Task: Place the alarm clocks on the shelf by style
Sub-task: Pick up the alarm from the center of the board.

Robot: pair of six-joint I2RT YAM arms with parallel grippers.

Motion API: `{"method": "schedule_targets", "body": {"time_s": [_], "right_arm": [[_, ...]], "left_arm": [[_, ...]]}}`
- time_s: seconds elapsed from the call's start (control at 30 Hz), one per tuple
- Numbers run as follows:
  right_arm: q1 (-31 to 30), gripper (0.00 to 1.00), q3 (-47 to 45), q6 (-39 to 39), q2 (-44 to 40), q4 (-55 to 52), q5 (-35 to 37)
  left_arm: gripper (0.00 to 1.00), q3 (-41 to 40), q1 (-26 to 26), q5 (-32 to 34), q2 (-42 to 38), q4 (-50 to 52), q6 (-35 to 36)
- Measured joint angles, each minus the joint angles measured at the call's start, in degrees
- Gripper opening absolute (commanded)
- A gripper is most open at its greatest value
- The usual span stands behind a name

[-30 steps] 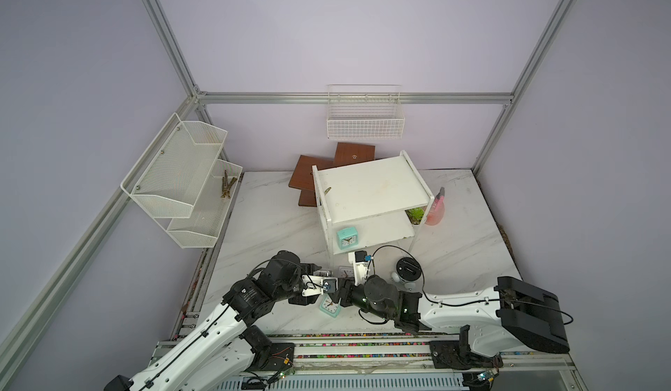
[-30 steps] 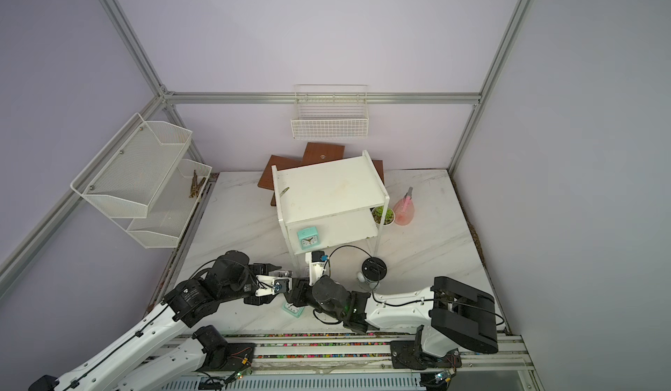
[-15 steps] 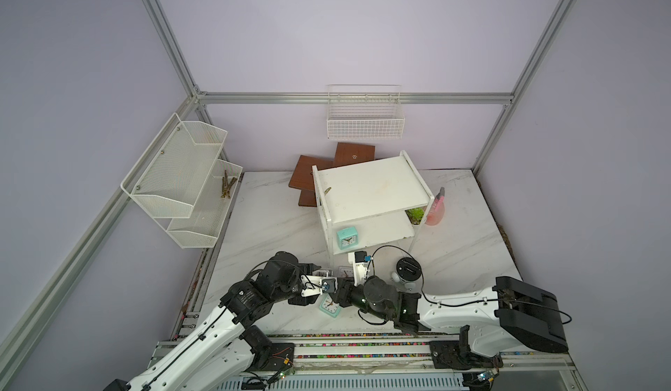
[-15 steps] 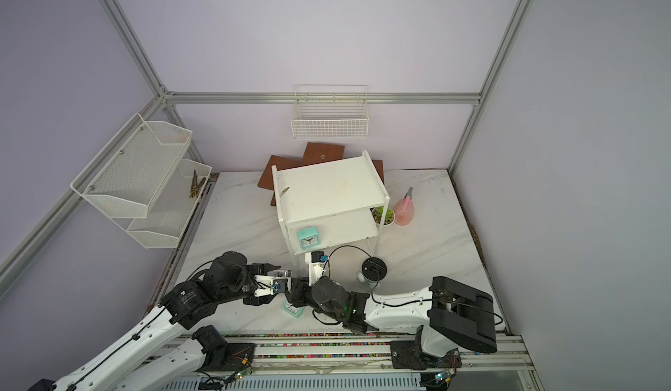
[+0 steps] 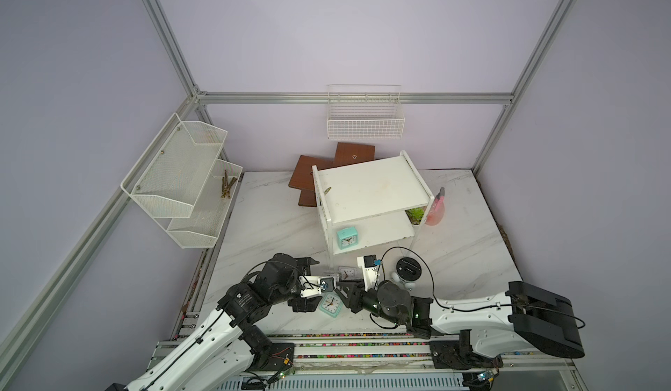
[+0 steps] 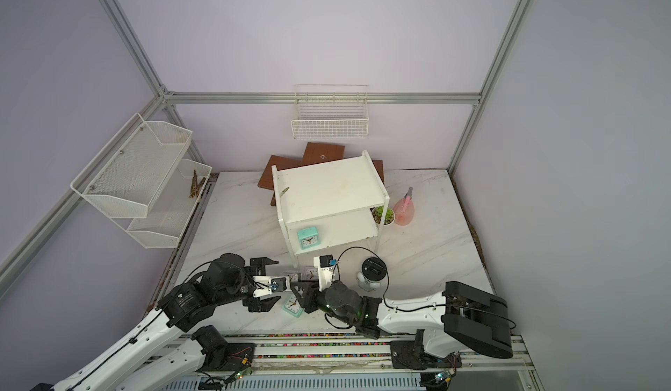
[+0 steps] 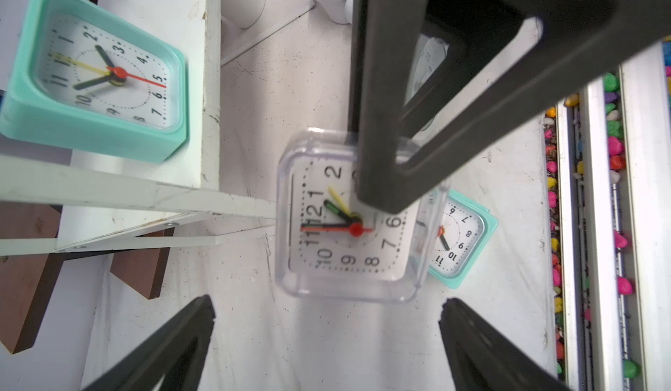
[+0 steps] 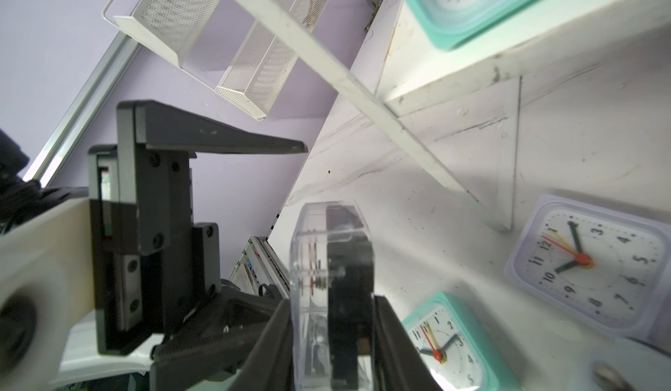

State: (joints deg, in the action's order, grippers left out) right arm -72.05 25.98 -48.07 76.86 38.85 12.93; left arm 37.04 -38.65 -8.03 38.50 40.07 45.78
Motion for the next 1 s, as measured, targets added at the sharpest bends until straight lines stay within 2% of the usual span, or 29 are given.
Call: {"method": "schedule_targets", "body": {"time_s": [0.17, 0.4, 0.57, 0.67, 0.87, 1.0], "right_arm": [[0.7, 0.34, -5.2, 6.8, -6.8, 1.6, -2.3], [1.3, 0.34, -11.0, 14.6, -18.6, 3.9, -6.3], [1.3, 0.34, -14.6, 16.5, -27.8, 6.6, -7.6], [1.3, 0.34, -17.0, 16.2, -31.8, 10.6, -8.2], [1.3, 0.34, -18.2, 14.2, -31.1, 17.2, -10.7], [1.3, 0.34, -18.1, 12.6, -24.9, 24.9, -12.2]], "left_arm": [[1.0, 1.6, 0.0, -4.0, -1.6, 1.9, -4.6], [1.0, 6.1, 0.4, -14.4, -2.7, 2.2, -14.1], [1.0, 6.3, 0.7, -21.1, -4.0, -0.2, -21.4], [1.0, 6.5, 0.8, -24.6, -2.3, -1.5, -24.5], [0.93, 8.7, 1.0, -30.8, 4.7, -2.3, -28.9], [0.9, 10.5, 1.1, -34.9, 8.7, -2.3, -31.4]]}}
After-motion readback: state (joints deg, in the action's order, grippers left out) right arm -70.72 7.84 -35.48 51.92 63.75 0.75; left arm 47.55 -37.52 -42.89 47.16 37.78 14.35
